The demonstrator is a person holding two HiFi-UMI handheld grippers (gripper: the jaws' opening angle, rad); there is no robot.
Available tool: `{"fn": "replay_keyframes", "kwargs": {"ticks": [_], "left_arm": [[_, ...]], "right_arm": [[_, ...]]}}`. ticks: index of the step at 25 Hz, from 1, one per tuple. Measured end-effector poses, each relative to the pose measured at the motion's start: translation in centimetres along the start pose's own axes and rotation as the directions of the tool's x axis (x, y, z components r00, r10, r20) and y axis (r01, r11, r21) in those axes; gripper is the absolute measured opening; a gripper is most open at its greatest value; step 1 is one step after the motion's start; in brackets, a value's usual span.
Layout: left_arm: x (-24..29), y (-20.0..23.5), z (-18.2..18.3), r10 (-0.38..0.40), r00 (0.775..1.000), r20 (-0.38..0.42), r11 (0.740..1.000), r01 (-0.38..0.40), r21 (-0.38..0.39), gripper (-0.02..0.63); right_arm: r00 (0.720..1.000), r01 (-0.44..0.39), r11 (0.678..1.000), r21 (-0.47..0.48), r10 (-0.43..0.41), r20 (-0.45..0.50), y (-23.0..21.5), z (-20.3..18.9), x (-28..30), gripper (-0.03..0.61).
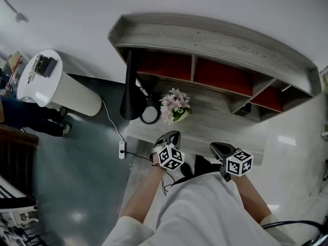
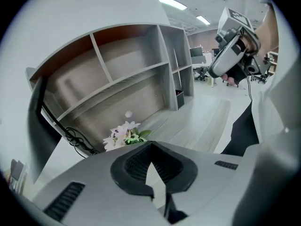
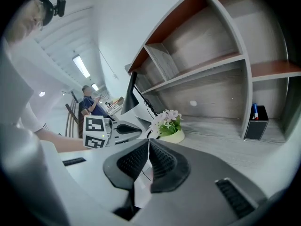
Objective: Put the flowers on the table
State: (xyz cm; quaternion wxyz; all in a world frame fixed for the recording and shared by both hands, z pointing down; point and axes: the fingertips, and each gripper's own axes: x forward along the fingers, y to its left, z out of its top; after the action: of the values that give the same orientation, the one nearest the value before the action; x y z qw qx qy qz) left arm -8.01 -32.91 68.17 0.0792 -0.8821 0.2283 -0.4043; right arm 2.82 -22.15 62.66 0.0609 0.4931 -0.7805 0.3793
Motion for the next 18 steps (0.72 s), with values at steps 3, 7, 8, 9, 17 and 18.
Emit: {"fn": "replay_keyframes", "kwargs": {"ticks": [3, 7, 8, 9, 17, 18], "left_arm": [[-2.0, -1.0, 0.1, -0.009, 1.000, 0.025, 0.999, 0.010, -0.034, 0.009], [-4.6, -2.2, 0.6, -0.031, 0.997, 0.065, 0.993, 0.038, -0.110, 0.009], [-5.2, -2.5, 0.7, -0.035, 0.997, 0.072, 0.991, 0.044, -0.127, 0.009], [-5.7, -2.9, 0.8, -0.037, 0.996, 0.076, 0.988, 0.048, -0.145, 0.009], [-9.3, -4.6, 2.4, -0.011, 0.994, 0.107, 0.964, 0.039, -0.264, 0.009], [-9.6, -4.9, 2.5, -0.005, 0.994, 0.110, 0.958, 0.036, -0.283, 0.009]], "right_arm": [[0.999, 0.011, 1.000, -0.007, -0.011, 0.032, 0.7, -0.1, -1.0, 0.018], [0.998, 0.011, 1.000, -0.024, -0.010, 0.056, 1.7, -0.3, -2.2, 0.018], [0.998, 0.009, 1.000, -0.027, -0.007, 0.056, 1.9, -0.5, -2.5, 0.018], [0.999, 0.006, 1.000, -0.030, -0.004, 0.053, 2.1, -0.8, -2.8, 0.018], [0.999, -0.033, 0.996, -0.081, 0.036, 0.031, 2.8, -1.7, -4.4, 0.018], [0.999, -0.041, 0.995, -0.088, 0.043, 0.027, 2.9, -1.8, -4.6, 0.018]]}}
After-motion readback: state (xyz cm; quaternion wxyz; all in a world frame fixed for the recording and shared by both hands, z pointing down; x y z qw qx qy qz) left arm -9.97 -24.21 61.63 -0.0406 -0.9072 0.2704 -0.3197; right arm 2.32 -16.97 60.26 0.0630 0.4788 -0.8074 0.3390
